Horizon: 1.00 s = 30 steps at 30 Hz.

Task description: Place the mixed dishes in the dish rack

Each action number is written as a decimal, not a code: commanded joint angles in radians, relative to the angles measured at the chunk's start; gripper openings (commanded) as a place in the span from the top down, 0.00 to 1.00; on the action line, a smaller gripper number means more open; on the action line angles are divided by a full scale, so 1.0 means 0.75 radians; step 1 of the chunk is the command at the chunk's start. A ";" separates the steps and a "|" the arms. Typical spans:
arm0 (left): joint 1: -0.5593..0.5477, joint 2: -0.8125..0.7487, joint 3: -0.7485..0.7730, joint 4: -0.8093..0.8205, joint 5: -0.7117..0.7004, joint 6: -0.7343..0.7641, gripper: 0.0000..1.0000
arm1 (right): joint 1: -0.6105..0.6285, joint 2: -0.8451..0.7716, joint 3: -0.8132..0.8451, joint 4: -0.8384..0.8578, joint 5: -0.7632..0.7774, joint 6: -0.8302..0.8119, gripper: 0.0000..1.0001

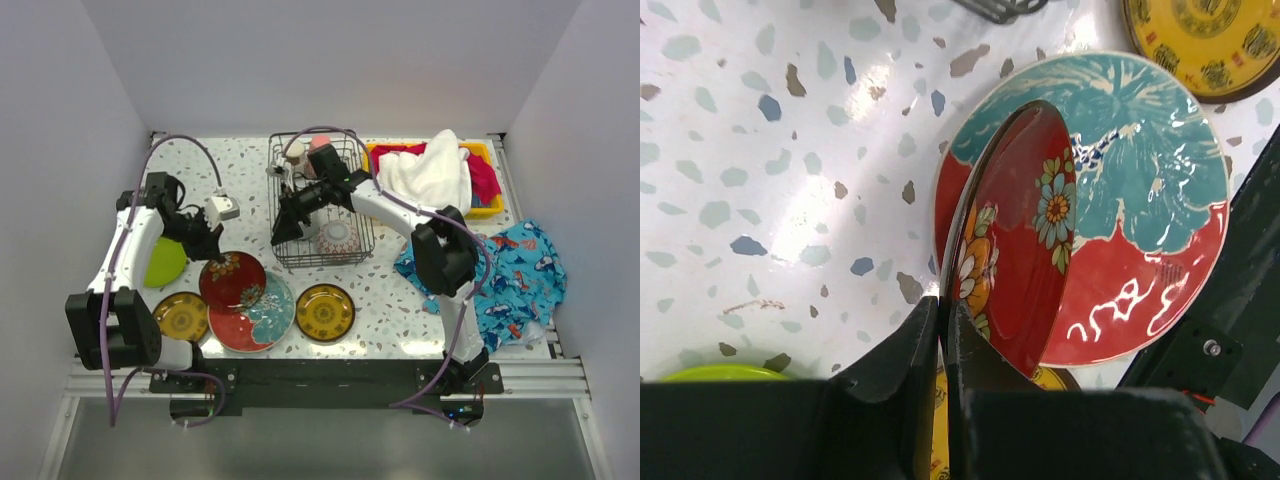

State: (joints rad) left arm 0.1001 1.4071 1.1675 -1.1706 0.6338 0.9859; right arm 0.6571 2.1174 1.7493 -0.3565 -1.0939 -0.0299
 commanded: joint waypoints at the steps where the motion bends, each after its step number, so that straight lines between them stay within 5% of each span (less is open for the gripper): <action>1: 0.010 -0.072 0.131 -0.028 0.196 -0.048 1.00 | 0.062 0.020 0.106 0.183 -0.090 0.120 0.25; 16: 0.012 -0.072 0.280 -0.035 0.321 -0.138 1.00 | 0.149 0.218 0.316 0.158 -0.088 0.197 0.31; 19: 0.016 -0.072 0.282 -0.014 0.329 -0.145 1.00 | 0.153 0.224 0.328 0.140 -0.053 0.204 0.44; 27: 0.048 -0.072 0.321 0.071 0.343 -0.212 1.00 | 0.151 0.233 0.378 0.030 0.033 0.204 1.00; 29: 0.061 -0.082 0.333 0.125 0.337 -0.298 1.00 | 0.149 0.216 0.386 0.017 0.076 0.212 1.00; 30: 0.067 -0.092 0.331 0.253 0.317 -0.371 0.92 | 0.147 0.210 0.402 0.005 0.088 0.218 1.00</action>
State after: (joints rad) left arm 0.1310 1.3796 1.3499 -1.1618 0.7971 0.8383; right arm 0.7704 2.3047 1.9945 -0.2977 -1.0908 0.1123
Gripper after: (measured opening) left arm 0.104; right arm 0.172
